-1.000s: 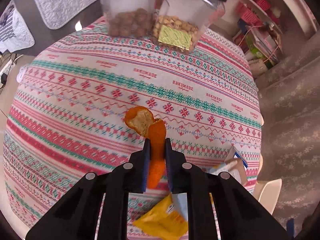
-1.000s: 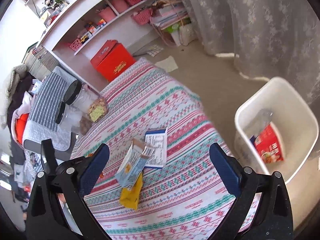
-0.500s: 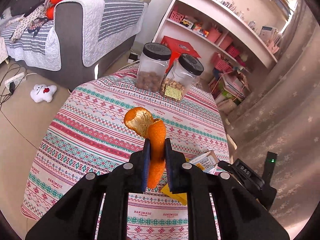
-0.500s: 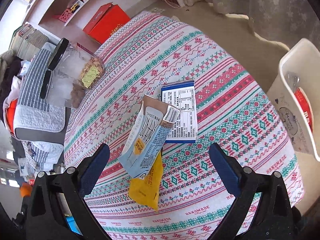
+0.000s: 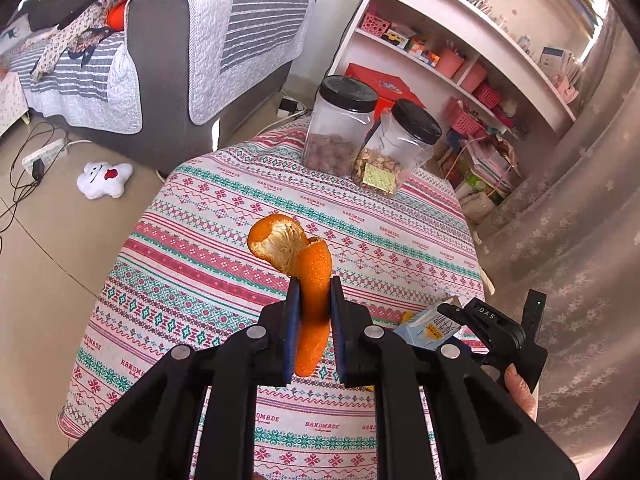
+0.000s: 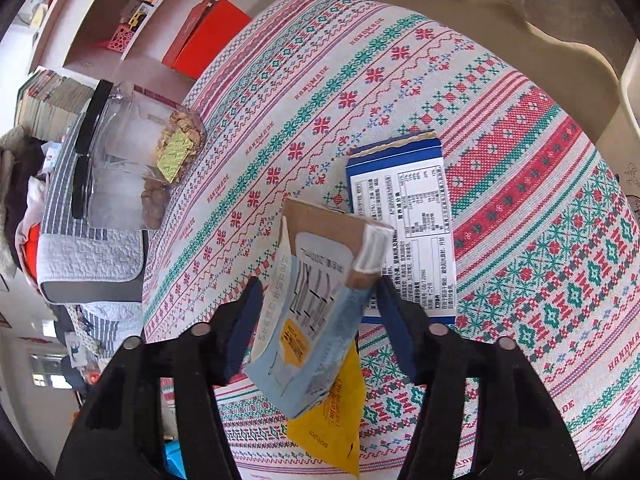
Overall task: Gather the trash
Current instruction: 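Lift the orange peel with the left gripper while the right lifts the snack packet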
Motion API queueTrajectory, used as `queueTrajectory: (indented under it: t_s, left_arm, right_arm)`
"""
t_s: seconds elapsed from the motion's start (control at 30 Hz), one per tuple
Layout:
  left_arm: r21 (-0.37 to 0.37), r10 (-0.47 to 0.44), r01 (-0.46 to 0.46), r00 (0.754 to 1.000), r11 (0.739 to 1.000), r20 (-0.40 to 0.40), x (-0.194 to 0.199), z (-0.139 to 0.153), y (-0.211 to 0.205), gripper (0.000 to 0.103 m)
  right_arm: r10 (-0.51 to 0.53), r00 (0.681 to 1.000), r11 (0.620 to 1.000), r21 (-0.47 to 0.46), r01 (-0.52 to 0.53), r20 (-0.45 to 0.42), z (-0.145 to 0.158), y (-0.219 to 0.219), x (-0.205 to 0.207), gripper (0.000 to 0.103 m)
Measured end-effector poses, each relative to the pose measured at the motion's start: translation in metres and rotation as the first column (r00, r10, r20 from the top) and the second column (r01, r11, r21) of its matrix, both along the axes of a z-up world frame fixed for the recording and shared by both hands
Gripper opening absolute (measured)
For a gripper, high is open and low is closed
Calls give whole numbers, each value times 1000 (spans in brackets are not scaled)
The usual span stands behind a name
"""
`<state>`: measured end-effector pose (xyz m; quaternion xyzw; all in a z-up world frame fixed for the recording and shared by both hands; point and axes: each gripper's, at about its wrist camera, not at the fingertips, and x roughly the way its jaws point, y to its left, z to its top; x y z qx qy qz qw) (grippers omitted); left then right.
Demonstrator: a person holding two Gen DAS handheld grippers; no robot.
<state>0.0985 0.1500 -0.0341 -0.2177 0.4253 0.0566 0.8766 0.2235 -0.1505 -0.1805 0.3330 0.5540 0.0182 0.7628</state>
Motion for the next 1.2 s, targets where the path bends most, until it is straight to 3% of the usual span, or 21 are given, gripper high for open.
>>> queueTrajectory:
  t_s: [0.13,0.43,0.6,0.83,1.2]
  left_arm:
    - [15,19,-19,1000,1000,-9,-1,-2,6,15]
    - [20,59,-59,998,998,2,-6,2,19,15]
    - [44,97,-98,995,994,29,-11,8,27,15]
    - [106,135,-145,986,984,93,-17,19,30,15]
    - [267,167,-235,952,935,255,-39,49,20,15]
  right_arm:
    - [62,997,997,-39,-60,39,11,15,0,26]
    - [212,958,973,-136,-188,193,56,52,-9,25]
    - [321,895,939,-226,-259,311,93,85,-28,25]
    - [424,780,896,-338,-288,460,143,120,-68,25]
    - [465,662,861,-474,-185,588,187,138,-118,25]
